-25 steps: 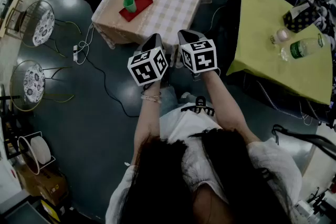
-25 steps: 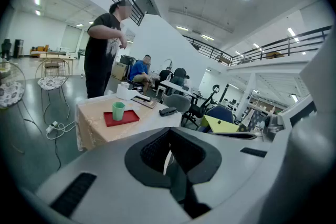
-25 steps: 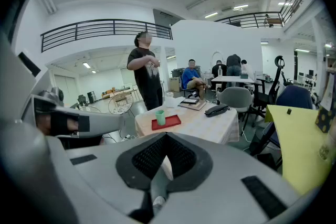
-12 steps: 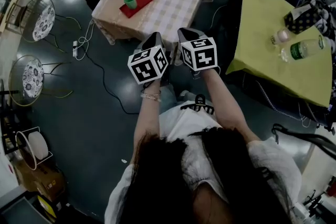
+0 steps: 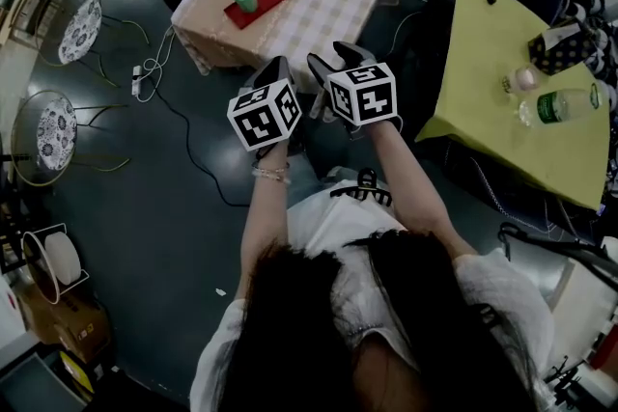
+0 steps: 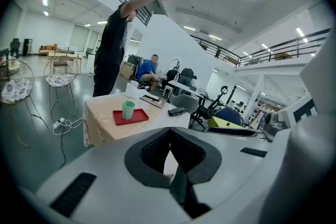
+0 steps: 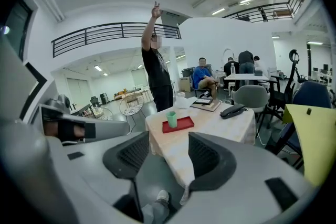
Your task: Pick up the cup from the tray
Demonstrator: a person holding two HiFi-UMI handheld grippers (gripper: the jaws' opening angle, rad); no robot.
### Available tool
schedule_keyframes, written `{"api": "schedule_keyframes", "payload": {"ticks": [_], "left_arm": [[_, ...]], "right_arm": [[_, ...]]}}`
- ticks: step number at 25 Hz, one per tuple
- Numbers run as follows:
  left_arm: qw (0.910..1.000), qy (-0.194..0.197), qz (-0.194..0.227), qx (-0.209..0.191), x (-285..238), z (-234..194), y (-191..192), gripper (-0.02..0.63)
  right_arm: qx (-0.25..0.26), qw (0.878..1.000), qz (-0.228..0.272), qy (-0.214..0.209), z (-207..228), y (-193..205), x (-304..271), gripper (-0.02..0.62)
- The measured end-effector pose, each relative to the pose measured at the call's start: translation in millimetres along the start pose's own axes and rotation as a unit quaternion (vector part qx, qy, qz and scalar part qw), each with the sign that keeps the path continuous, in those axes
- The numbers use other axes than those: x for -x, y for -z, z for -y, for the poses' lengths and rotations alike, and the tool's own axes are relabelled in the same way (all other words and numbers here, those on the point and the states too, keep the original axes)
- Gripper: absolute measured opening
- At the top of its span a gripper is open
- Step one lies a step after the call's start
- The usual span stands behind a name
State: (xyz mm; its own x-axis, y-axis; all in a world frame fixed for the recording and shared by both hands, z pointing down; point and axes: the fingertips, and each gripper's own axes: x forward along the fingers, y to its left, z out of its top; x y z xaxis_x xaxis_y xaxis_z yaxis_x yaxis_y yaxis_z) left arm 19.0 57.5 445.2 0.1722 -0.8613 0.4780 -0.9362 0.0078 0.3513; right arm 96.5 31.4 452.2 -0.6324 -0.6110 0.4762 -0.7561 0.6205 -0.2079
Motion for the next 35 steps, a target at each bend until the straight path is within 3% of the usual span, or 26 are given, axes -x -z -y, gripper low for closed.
{"api": "schedule_keyframes", "payload": {"ticks": [7,21,35], "left_arm": [[0.9999,-0.005,0.000,0.014,-32.9,-33.8,-27.8,0.009],[0.9990,-0.032,-0.024,0.019,-108.6,-147.4,-108.4,0.009],[0.9975,-0.021,-0.067,0.014,-148.8,-225.7,-130.5,0.009]], "right_arm": [[0.025,1.000,-0.011,-0.005,3.7,-25.9,-45.9,0.286],[0.050,0.997,-0.044,-0.033,-17.0,-87.8,-188.4,0.341],[0.076,0.992,-0.097,-0.023,-34.9,-78.0,-280.9,0.362]]}}
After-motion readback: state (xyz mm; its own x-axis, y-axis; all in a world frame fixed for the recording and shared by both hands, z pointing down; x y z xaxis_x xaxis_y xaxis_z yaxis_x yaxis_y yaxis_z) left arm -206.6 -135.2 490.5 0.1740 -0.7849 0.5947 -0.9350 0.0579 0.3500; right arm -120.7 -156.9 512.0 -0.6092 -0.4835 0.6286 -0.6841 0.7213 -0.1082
